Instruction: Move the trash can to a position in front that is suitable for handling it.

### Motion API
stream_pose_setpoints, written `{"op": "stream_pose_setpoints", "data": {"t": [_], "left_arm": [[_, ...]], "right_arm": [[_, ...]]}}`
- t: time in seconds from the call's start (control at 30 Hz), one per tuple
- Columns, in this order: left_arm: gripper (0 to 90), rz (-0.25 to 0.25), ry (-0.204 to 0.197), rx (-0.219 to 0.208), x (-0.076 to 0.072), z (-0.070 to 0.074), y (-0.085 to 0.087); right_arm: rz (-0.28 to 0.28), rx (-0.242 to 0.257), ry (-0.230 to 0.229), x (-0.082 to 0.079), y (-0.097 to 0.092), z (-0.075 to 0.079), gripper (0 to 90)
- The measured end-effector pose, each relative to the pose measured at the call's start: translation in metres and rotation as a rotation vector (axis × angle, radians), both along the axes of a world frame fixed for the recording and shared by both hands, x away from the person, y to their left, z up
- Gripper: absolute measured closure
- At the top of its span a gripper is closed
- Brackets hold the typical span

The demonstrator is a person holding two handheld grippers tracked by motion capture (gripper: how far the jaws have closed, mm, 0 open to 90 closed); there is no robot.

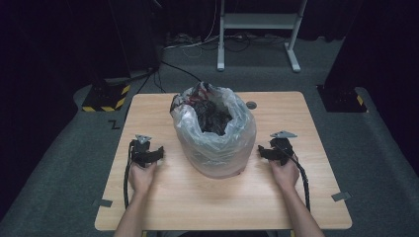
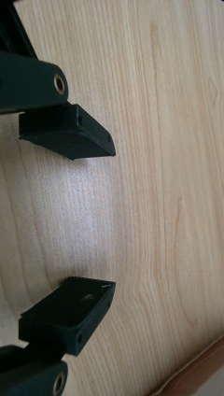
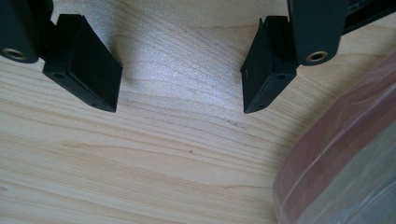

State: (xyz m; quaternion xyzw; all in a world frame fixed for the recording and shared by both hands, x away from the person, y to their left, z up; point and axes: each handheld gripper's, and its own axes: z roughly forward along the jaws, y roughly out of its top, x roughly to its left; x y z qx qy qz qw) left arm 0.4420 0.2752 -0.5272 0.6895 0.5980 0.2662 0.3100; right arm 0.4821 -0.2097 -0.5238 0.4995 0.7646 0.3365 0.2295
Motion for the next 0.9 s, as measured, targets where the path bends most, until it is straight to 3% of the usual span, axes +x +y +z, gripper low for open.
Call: {"op": "stream_pose_setpoints", "data": {"t": [0.37,0.5,0.57,0.63,0.7,0.73,0.9], "left_arm": [[28.1,-0.001,0.0,-0.004,0.001,0.0,0.0],[27.1,0.015,0.001,-0.009,0.002,0.0,-0.001],[26.3,0.033,-0.002,-0.038,0.004,0.0,-0.001],[23.0,0.031,0.031,-0.063,0.012,0.004,-0.002],[23.6,0.029,0.026,-0.065,0.014,0.005,-0.004],[23.6,0.026,-0.001,-0.071,0.015,0.006,-0.007],[22.8,0.004,-0.007,-0.147,0.017,0.005,-0.016]], "right_arm": [[-0.003,0.001,0.001,0.0,0.0,0.0,28.9],[-0.043,-0.005,0.017,0.001,0.004,0.002,27.8],[-0.055,-0.005,0.024,0.002,0.005,0.002,27.0],[-0.073,0.01,0.021,0.003,0.008,0.002,26.7],[-0.071,0.014,0.018,0.004,0.009,0.002,26.8],[-0.074,0.024,0.015,0.004,0.01,0.002,27.3],[-0.055,0.065,0.022,0.012,0.018,0.014,27.4]]}}
